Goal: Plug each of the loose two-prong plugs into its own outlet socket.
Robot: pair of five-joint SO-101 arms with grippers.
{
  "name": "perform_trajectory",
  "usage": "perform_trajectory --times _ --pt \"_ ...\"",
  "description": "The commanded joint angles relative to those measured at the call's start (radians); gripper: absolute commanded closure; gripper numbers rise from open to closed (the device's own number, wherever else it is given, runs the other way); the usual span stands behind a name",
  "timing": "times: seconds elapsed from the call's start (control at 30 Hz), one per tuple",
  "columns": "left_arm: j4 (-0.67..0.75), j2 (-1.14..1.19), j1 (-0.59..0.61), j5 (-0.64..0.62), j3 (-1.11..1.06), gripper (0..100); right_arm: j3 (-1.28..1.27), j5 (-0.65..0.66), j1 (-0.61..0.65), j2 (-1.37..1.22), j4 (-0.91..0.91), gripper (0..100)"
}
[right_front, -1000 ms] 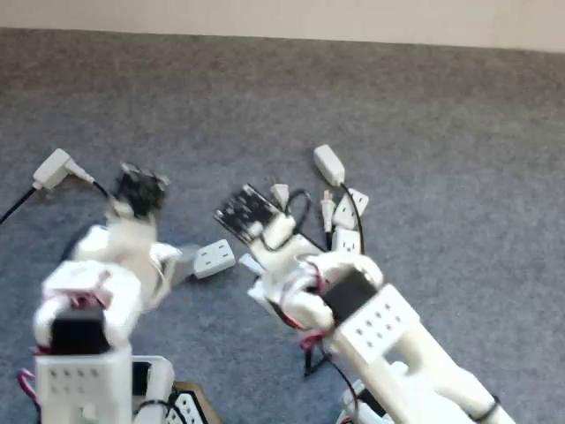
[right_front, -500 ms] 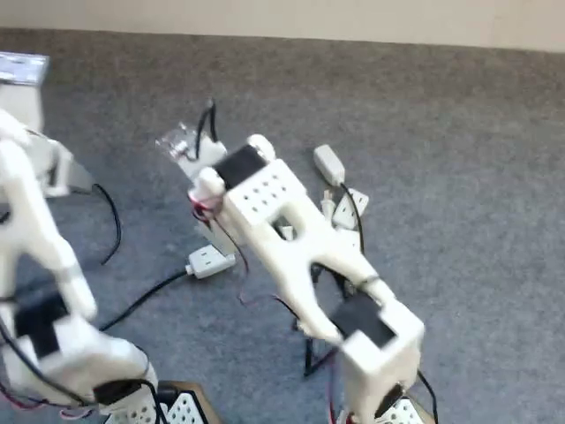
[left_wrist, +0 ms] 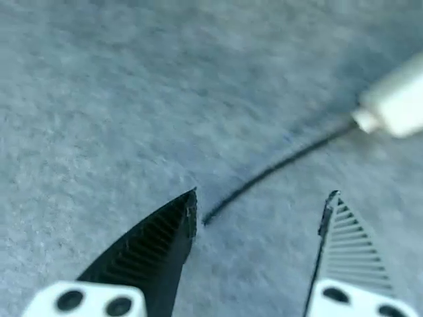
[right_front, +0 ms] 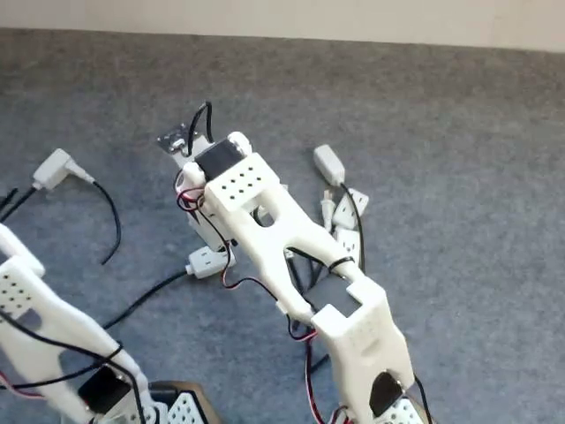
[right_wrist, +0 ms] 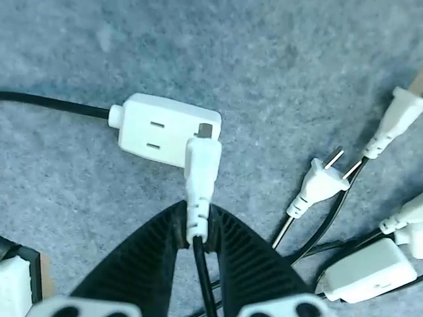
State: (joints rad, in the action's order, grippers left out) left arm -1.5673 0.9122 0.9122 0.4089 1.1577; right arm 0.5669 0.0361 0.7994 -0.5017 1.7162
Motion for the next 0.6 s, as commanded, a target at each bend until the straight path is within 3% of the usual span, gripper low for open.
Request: perform_trajectory --times 0.0,0.27,0.57 --pt "-0.009 0.133 0.012 0.006 0.255 69 0.056 -0.015 0.005 0.03 0.05 99.3" --pt "-0.092 0.28 0.024 0.005 0.504 70 -0.035 -0.015 0.018 0.035 0.05 99.3" --pt "-0.094 0.292 0.025 0.005 0.504 70 -0.05 -0.021 0.071 0.091 0.05 99.3"
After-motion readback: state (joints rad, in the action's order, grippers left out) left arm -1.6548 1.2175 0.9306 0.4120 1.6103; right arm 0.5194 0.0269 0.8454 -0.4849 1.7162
